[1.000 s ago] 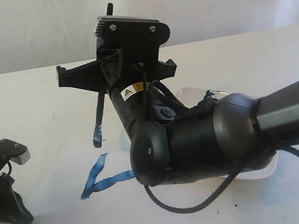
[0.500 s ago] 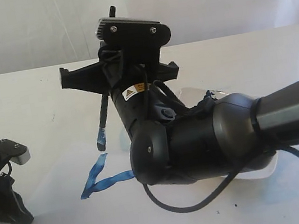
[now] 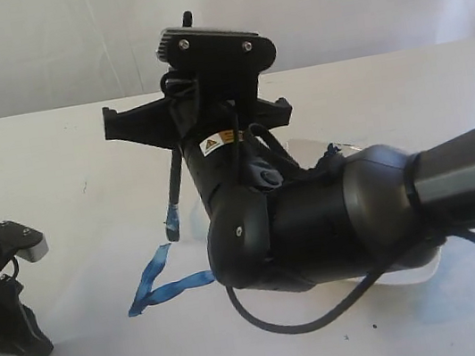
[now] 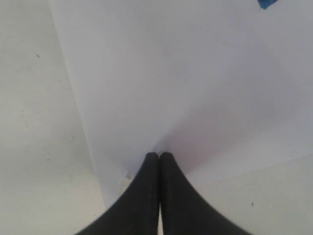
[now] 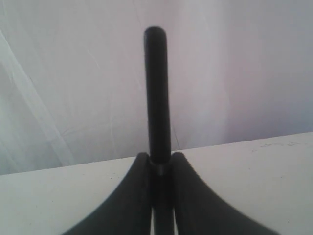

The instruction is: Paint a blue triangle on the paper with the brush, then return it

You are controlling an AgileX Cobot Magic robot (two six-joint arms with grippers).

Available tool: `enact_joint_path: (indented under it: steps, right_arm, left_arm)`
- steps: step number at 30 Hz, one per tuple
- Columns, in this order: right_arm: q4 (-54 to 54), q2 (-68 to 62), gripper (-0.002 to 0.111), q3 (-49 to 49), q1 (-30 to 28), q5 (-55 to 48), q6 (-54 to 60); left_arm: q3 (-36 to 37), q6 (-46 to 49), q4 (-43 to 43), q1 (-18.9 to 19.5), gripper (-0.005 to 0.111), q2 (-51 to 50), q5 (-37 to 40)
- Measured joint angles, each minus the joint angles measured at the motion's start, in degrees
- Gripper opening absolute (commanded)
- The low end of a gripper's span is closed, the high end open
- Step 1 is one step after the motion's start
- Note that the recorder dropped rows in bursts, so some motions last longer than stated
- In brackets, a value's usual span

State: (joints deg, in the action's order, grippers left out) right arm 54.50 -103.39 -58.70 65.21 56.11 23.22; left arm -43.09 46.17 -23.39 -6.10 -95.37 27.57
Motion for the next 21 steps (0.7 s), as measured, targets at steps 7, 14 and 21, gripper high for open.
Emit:
enact_joint_path:
  steps: [7, 14, 21]
  right_arm:
    - [-10.5, 8.4, 0.000, 0.0, -0.9, -16.2, 7.9]
    - [-48.4, 14.5, 0.000, 0.0, -7.9, -30.1, -16.9]
    - [-94.7, 14.6, 0.000, 0.0, -18.6, -19.8, -60.8]
  left_arm:
    - [0.0, 0.0, 0.0, 0.0, 0.000, 0.0, 0.0]
    - [0.0, 0.0, 0.0, 0.0, 0.000, 0.0, 0.0]
    - [0.0, 0.0, -0.1, 0.0, 0.000, 0.0, 0.2]
